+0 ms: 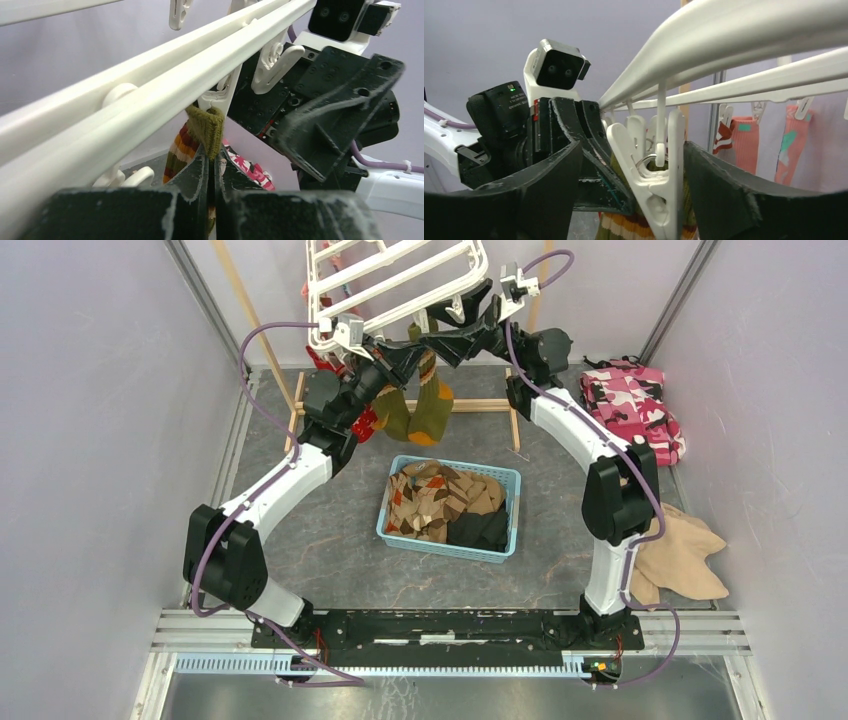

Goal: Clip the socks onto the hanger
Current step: Clamp the sock onto the hanger.

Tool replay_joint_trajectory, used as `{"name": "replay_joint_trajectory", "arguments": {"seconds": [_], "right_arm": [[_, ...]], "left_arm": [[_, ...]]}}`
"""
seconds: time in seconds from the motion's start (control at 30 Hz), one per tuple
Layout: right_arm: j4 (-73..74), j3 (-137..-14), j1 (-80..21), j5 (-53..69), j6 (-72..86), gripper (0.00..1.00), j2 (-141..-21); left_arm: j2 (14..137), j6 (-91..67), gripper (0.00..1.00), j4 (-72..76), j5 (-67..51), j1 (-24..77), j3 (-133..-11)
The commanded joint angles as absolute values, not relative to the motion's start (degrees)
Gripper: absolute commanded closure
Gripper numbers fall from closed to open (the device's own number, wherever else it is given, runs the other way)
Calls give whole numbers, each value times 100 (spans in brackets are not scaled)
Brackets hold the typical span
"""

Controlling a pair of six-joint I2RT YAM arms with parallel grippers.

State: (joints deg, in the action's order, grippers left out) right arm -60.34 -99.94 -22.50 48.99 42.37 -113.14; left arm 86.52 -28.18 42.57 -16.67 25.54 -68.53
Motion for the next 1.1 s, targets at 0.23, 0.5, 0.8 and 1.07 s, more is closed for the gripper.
{"name": "replay_joint_trajectory", "arguments": {"seconds": [0.23,0.5,0.8,1.07], "right_arm": [[-6381,-8353,-2076,4747,3800,8,-9964],[-6084,-7046,-1879,4618,3227,5,-9083],[-4478,-5752,-1851,4089,1634,3,-7756],[-3538,-4539,-1854,3511,905,2,-6493]], "left_arm": [[8019,-2688,70,4133,-1239,2432,-6522],[7376,-2324,54,3619,-1014,2424,-6149],[5790,-1963,27,2677,-1165,2426,-5071],[4215,-2189,1,2171,-2201,2426,-3743]]}}
